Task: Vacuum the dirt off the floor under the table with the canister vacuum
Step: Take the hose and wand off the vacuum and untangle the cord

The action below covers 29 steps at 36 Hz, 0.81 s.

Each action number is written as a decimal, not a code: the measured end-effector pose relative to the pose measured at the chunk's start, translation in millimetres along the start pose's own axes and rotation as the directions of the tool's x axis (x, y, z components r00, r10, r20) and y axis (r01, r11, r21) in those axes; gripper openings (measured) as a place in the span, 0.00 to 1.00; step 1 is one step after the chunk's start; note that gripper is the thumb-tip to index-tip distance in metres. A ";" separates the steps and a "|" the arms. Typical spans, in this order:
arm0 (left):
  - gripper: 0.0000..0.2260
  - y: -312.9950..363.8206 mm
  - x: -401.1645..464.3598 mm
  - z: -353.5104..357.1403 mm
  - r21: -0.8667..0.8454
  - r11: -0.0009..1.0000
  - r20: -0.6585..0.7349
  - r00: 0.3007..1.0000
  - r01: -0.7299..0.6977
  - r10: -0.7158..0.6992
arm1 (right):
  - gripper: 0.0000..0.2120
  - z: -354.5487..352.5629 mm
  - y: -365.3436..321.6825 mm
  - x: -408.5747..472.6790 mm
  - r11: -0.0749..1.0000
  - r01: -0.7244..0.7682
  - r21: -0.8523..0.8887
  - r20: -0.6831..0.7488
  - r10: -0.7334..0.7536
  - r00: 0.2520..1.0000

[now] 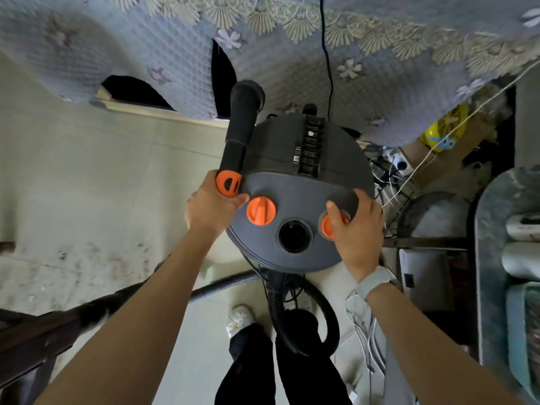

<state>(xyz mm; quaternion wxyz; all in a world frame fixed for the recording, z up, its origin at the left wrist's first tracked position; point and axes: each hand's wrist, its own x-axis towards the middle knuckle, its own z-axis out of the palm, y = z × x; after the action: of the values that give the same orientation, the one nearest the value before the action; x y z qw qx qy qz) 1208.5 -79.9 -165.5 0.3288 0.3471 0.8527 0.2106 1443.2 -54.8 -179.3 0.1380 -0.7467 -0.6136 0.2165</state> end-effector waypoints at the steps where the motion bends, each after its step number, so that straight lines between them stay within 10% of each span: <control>1: 0.22 3.1 1.8 1.8 -0.011 1.000 0.005 1.000 -0.004 0.004 | 0.34 0.6 1.2 -4.4 1.000 0.008 -0.010 -0.017 -0.008 1.000; 9: 0.20 -15.2 -28.7 14.0 -0.162 0.984 -0.076 0.993 0.075 -0.088 | 0.42 -6.5 12.8 -1.6 0.848 0.431 -0.308 0.169 -0.397 0.902; 29: 0.24 8.6 -21.2 40.1 -0.159 0.981 -0.157 0.978 0.110 -0.135 | 0.36 -1.3 -2.5 33.0 0.972 0.191 -0.135 0.034 -0.188 0.982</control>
<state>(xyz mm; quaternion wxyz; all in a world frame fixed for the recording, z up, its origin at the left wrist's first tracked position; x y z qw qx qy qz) 1252.3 -84.3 -179.5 0.2936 0.2493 0.8788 0.2817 1446.7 -22.0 -182.1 0.0999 -0.6903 -0.6968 0.1672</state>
